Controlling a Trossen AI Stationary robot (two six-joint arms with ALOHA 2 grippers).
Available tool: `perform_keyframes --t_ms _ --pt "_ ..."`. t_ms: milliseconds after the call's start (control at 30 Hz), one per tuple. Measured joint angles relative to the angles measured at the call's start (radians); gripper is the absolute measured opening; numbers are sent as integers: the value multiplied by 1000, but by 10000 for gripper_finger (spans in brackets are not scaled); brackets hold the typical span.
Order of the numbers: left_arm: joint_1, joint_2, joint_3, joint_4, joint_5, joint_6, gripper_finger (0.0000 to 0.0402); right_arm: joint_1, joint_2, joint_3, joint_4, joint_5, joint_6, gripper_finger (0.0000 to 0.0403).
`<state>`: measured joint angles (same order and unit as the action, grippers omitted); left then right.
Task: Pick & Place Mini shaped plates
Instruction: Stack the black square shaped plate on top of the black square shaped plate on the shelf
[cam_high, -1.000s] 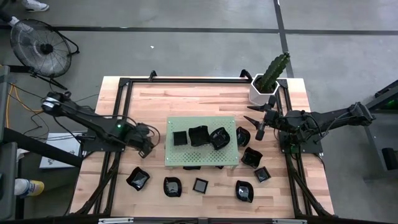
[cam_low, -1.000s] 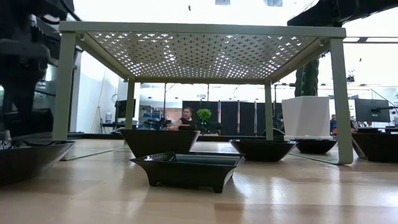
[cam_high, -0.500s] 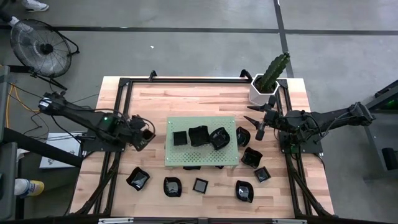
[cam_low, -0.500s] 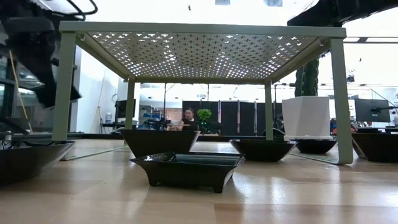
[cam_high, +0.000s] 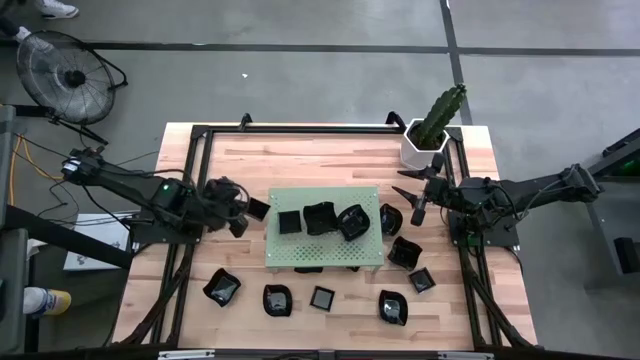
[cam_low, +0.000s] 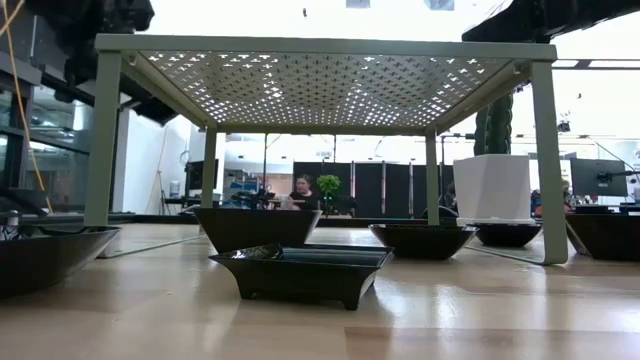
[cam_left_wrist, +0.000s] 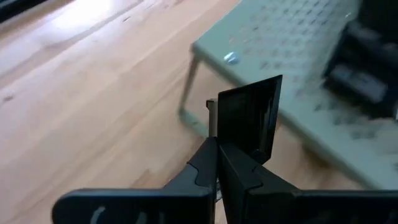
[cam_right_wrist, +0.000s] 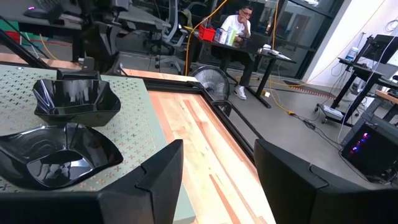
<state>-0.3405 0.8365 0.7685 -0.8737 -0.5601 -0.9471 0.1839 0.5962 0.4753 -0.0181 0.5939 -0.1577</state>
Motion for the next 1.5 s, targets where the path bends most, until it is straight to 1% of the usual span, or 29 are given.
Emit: perform_keyframes --t_ms 300,400,567,700,900,1033,1200,1267,1500 --pt "0 -103 0 29 -6 -12 1 0 0 0 0 0 0 193" --pt "0 -116 0 76 -6 -34 1 0 0 0 0 0 0 193" --pt "1 -96 0 196 29 -87 1 0 0 0 0 0 0 193" --pt "1 -59 0 301 31 -105 1 0 0 0 0 0 0 193" --pt "1 2 0 399 32 -122 1 0 0 0 0 0 0 193" --pt "16 51 0 476 65 -207 1 0 0 0 0 0 0 193" --pt "72 86 0 552 190 -281 1 0 0 0 0 0 0 193" --pt "88 95 0 560 231 -285 1 0 0 0 0 0 0 193" --pt "92 96 -1 544 257 -279 1 0 0 0 0 0 0 193"
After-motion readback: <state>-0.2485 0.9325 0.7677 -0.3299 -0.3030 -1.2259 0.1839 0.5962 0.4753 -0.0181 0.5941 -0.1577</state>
